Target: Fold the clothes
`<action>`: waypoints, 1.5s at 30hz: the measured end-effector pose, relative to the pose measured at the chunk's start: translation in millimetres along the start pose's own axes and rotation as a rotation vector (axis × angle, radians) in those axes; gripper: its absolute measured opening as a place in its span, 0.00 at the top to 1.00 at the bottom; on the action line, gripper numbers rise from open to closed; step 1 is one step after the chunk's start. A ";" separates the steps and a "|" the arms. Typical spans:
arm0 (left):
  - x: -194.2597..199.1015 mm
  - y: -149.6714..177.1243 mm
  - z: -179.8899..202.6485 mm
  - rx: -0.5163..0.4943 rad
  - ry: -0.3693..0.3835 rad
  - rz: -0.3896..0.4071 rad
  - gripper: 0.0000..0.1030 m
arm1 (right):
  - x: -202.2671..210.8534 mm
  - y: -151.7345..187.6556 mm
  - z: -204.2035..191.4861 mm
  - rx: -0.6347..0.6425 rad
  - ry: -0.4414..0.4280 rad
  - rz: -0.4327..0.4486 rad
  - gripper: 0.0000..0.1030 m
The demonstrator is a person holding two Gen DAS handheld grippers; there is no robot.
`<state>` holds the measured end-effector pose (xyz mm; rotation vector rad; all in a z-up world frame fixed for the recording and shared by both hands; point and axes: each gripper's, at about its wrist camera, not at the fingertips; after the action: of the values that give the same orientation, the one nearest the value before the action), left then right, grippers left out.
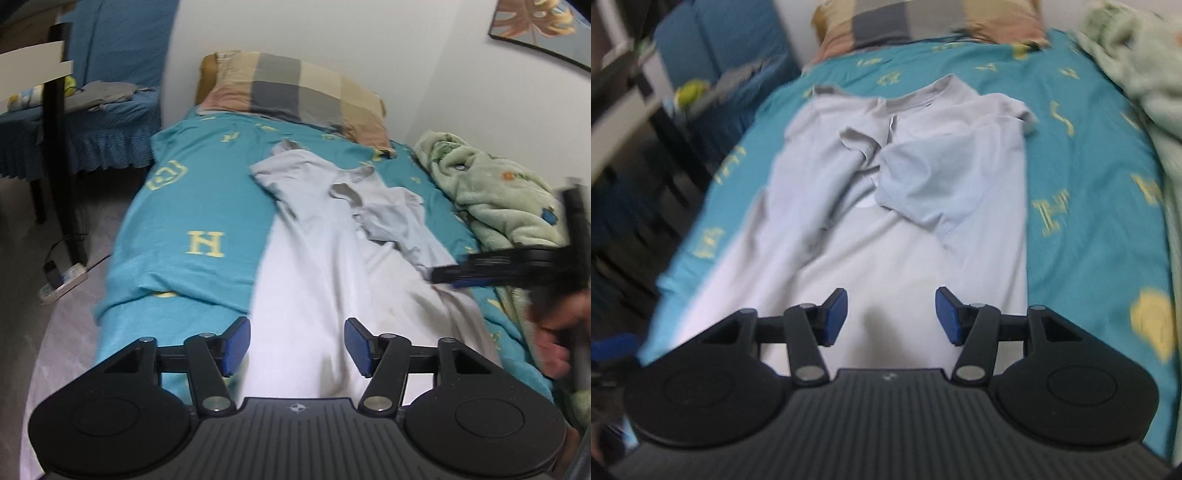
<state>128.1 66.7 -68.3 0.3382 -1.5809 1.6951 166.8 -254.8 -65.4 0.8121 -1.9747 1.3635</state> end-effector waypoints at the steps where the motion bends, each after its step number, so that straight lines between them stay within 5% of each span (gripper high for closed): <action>1: 3.4 -0.7 -4.3 0.010 -0.014 -0.008 0.40 | 16.1 6.7 -1.6 -0.021 0.000 0.008 0.46; 5: 16.7 3.3 -16.3 0.040 -0.020 -0.113 0.37 | 76.3 45.3 4.0 -0.106 -0.002 0.000 0.46; 8: 24.0 18.5 -21.7 -0.010 -0.003 -0.240 0.34 | 102.7 86.2 14.7 -0.161 0.022 -0.090 0.45; 14: 34.1 53.8 -30.0 -0.101 0.021 -0.452 0.35 | 119.7 137.1 14.5 -0.241 0.032 -0.251 0.44; 19: 40.7 58.0 -19.7 -0.164 0.058 -0.549 0.39 | 113.2 152.5 7.7 -0.233 0.060 -0.346 0.42; 21: 36.1 68.1 -8.3 -0.222 0.035 -0.606 0.49 | 111.3 157.0 10.6 -0.244 0.075 -0.359 0.42; 25: 39.2 79.3 15.2 -0.348 0.005 -0.645 0.98 | 109.6 162.9 14.8 -0.264 0.077 -0.378 0.42; 29: 63.6 71.2 40.7 -0.433 -0.002 -0.604 0.98 | 105.2 163.4 15.8 -0.265 0.070 -0.396 0.42; 33: 86.6 67.1 72.8 -0.456 0.073 -0.572 0.97 | 102.6 164.2 12.2 -0.246 0.051 -0.414 0.42; 38: 67.4 87.9 90.9 -0.431 0.090 -0.628 0.88 | 98.4 165.3 10.2 -0.228 0.035 -0.444 0.42; 39: 66.5 87.2 86.9 -0.389 0.105 -0.632 0.82 | 97.9 165.5 10.7 -0.229 0.036 -0.448 0.42; 41: 64.1 84.6 76.4 -0.335 0.108 -0.630 0.52 | 96.7 166.0 11.4 -0.229 0.029 -0.458 0.42; 45: 58.8 78.3 51.9 -0.267 0.074 -0.615 0.35 | 92.6 166.2 10.8 -0.227 0.013 -0.473 0.41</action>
<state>19.7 45.0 -76.4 0.5504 -1.4317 1.0053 -20.0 -231.2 -94.8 1.0694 -1.7382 0.8522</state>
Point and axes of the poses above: each gripper's, at about its wrist camera, not at the fingertips, and x roughly against the way its jaws point, z to its right, y to its underside, and after that the axes turned 3 degrees about -x, right-handed
